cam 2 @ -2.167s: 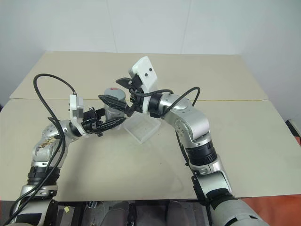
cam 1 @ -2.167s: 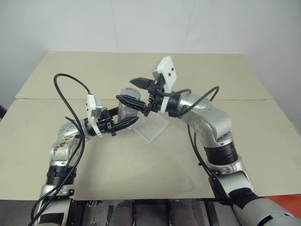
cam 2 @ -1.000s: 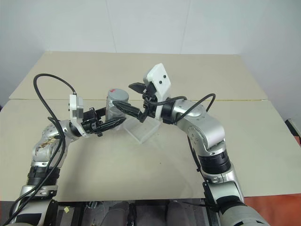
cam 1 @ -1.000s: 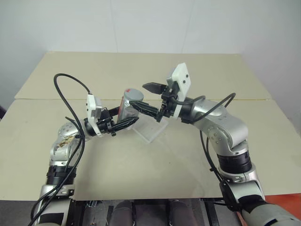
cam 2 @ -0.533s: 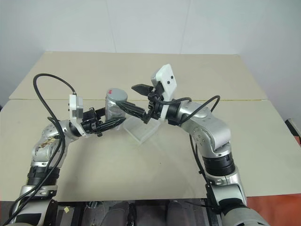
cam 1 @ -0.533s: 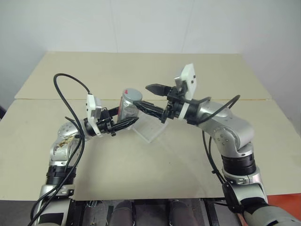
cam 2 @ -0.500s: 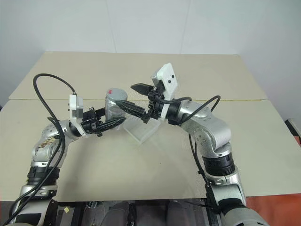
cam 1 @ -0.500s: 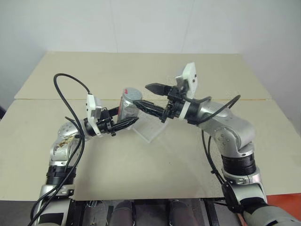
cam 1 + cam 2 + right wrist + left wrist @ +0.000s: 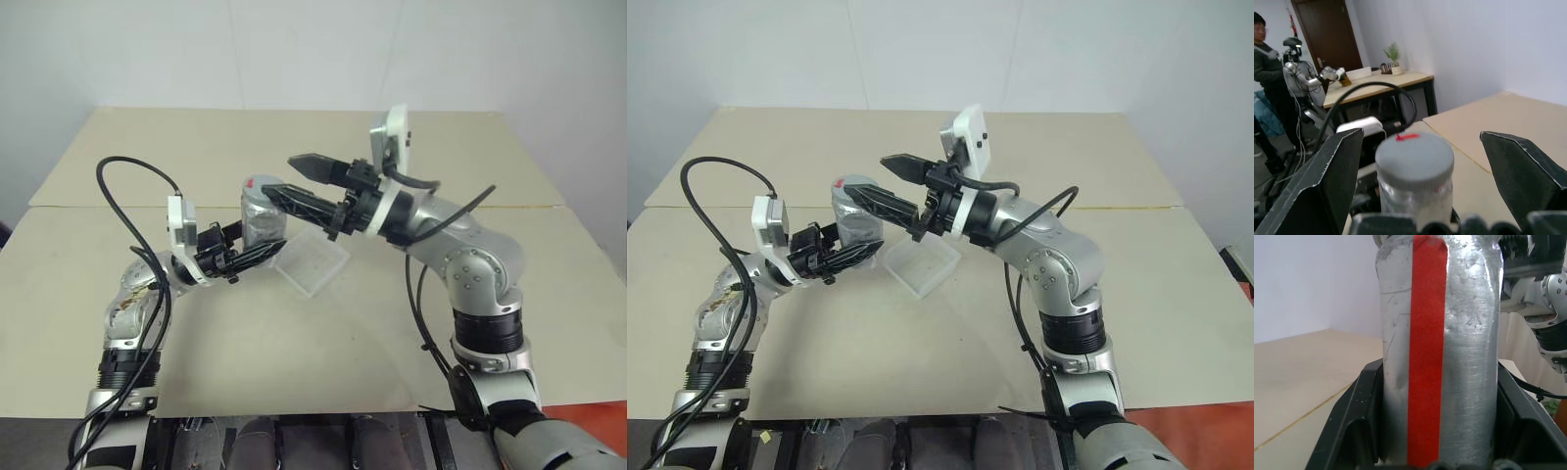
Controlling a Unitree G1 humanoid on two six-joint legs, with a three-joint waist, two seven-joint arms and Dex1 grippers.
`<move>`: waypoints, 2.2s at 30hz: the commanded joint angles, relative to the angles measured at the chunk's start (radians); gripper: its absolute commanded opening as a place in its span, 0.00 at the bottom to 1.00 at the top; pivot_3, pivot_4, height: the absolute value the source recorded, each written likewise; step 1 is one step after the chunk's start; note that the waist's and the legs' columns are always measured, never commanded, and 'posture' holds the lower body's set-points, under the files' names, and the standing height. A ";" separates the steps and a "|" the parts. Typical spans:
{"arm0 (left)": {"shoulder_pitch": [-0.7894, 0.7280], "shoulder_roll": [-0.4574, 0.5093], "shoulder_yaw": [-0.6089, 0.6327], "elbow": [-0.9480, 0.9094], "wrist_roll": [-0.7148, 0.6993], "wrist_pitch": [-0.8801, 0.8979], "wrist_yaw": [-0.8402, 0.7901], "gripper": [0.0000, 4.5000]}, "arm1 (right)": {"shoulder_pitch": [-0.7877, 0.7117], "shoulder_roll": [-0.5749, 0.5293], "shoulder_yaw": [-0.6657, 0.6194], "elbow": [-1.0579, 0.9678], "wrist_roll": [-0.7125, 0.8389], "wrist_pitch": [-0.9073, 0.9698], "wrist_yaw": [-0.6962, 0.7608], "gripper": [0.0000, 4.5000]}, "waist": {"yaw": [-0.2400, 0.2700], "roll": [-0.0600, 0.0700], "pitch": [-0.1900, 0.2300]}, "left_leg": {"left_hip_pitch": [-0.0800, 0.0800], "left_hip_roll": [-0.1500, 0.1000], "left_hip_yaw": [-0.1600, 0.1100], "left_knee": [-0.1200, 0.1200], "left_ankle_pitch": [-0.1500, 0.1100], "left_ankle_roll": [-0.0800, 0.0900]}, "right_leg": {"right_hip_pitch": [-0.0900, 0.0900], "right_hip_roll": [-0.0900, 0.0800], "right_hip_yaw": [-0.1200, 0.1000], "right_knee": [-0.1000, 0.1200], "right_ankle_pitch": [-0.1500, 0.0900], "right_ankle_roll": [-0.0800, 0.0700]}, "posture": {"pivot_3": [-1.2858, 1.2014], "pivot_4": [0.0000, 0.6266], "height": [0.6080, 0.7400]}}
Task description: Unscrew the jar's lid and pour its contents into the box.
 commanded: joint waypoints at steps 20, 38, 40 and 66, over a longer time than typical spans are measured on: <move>0.009 0.007 0.008 -0.047 -0.005 -0.011 0.000 0.53 | -0.061 0.045 0.059 0.071 -0.055 -0.025 0.021 0.99 | 0.000 0.000 0.000 | 0.000 0.000 0.000 0.000 0.000 0.000 | 0.000 0.000 0.000 0.000 0.000 0.000 | 0.52 0.24 1.00; 0.013 0.014 0.004 -0.056 -0.002 -0.004 0.004 0.53 | -0.058 0.058 0.063 0.065 -0.073 -0.036 0.021 0.62 | 0.000 0.000 0.000 | 0.000 0.000 0.000 0.000 0.000 0.000 | 0.000 0.000 0.000 0.000 0.000 0.000 | 0.52 0.24 1.00; 0.011 0.014 0.003 -0.054 -0.001 -0.003 0.005 0.53 | -0.058 0.060 0.063 0.065 -0.078 -0.039 0.023 0.62 | 0.000 0.000 0.000 | 0.000 0.000 0.000 0.000 0.000 0.000 | 0.000 0.000 0.000 0.000 0.000 0.000 | 0.52 0.24 1.00; -0.017 0.042 -0.054 -0.010 0.075 -0.016 -0.049 0.53 | -0.084 0.082 0.124 0.071 -0.117 -0.027 0.066 0.62 | 0.000 0.000 0.000 | 0.000 0.000 0.000 0.000 0.000 0.000 | 0.000 0.000 0.000 0.000 0.000 0.000 | 0.52 0.24 1.00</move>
